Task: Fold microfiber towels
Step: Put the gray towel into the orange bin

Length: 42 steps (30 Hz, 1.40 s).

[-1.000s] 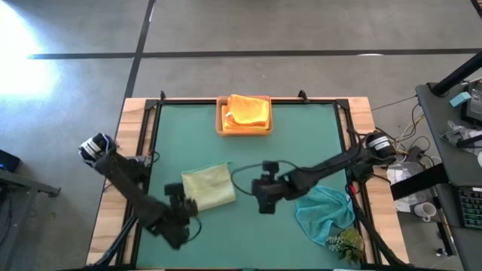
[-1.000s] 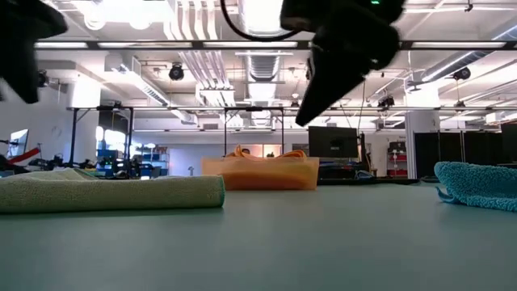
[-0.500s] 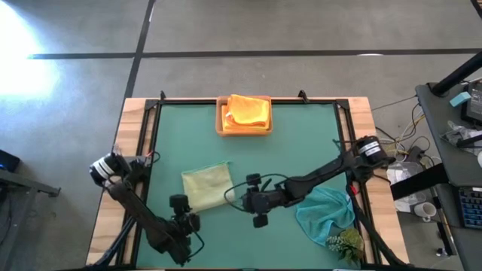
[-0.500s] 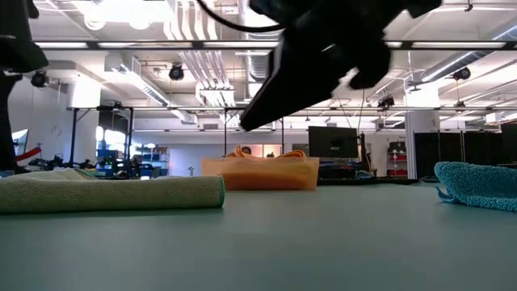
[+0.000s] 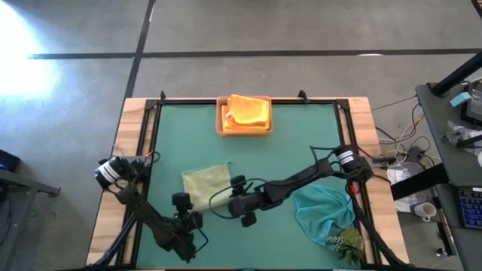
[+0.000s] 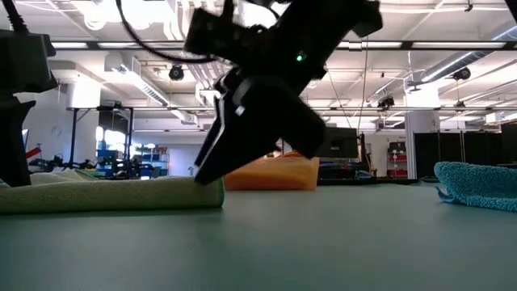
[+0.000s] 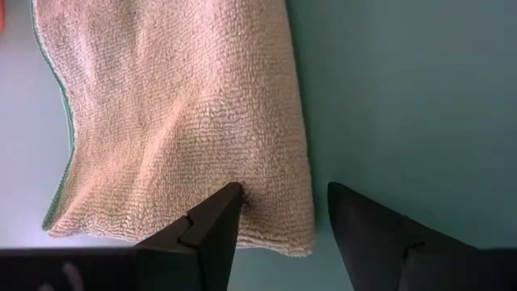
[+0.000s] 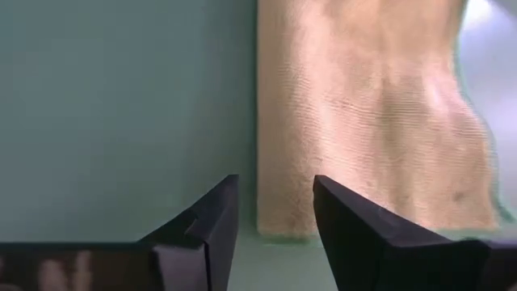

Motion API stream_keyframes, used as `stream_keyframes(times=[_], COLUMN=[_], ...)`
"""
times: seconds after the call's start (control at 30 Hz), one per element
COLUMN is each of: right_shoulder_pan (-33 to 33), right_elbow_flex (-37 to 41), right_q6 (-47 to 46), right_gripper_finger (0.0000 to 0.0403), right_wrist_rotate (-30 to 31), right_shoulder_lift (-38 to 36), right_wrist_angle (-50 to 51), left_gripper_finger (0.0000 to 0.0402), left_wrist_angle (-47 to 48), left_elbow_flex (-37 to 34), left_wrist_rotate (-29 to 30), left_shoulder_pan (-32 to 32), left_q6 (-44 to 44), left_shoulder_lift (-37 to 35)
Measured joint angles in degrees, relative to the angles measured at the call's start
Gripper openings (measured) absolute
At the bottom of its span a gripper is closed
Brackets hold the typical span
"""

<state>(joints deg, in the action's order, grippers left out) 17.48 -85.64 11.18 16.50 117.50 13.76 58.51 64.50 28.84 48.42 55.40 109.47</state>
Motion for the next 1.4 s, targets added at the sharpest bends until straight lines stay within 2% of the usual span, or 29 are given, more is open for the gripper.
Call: stream_keyframes(times=[0.2,0.3,0.5,0.6,0.67,0.83,1.0,1.23,1.4], right_shoulder_pan=[-1.4,-1.6,-1.9,-2.0,-2.0,-2.1,-2.1,-2.1,-1.9], right_elbow_flex=[-1.4,-1.4,-1.3,-1.3,-1.3,-1.3,-2.7,-8.3,-10.6], right_q6=[-1.2,-1.9,-2.3,-2.3,-2.3,-3.0,-5.2,-6.4,-8.6], right_gripper_finger=[0.0148,0.015,0.0138,0.0112,0.0087,0.0019,0.0014,0.0013,0.0011], right_wrist_rotate=[0.0,-0.1,-2.5,-2.9,-3.1,-3.3,-3.0,-3.0,-4.5], right_shoulder_lift=[2.5,2.8,3.2,3.2,3.2,3.3,3.2,3.0,1.9], right_wrist_angle=[1.3,1.1,1.4,1.6,1.8,2.5,6.0,17.2,23.1], left_gripper_finger=[0.0175,0.0162,0.008,0.0029,0.0009,0.0011,0.0003,0.0001,0.0001], left_wrist_angle=[-0.2,-0.5,-2.4,-3.6,-3.6,-4.1,-4.9,-5.6,-5.8], left_elbow_flex=[-0.5,-0.9,-2.0,-2.3,-2.4,-2.5,-2.8,-2.7,-2.1], left_wrist_rotate=[-0.9,-1.1,-0.3,-1.0,0.5,0.3,-0.6,-0.9,-3.8], left_shoulder_pan=[-1.3,-1.7,-2.6,-3.2,-3.6,-3.9,-4.1,-4.9,-7.3], left_q6=[2.2,2.8,2.2,2.1,0.9,-0.7,-0.7,-1.2,-8.8], left_shoulder_lift=[-0.1,-0.1,0.0,0.0,0.1,-0.1,-2.5,-8.8,-13.7])
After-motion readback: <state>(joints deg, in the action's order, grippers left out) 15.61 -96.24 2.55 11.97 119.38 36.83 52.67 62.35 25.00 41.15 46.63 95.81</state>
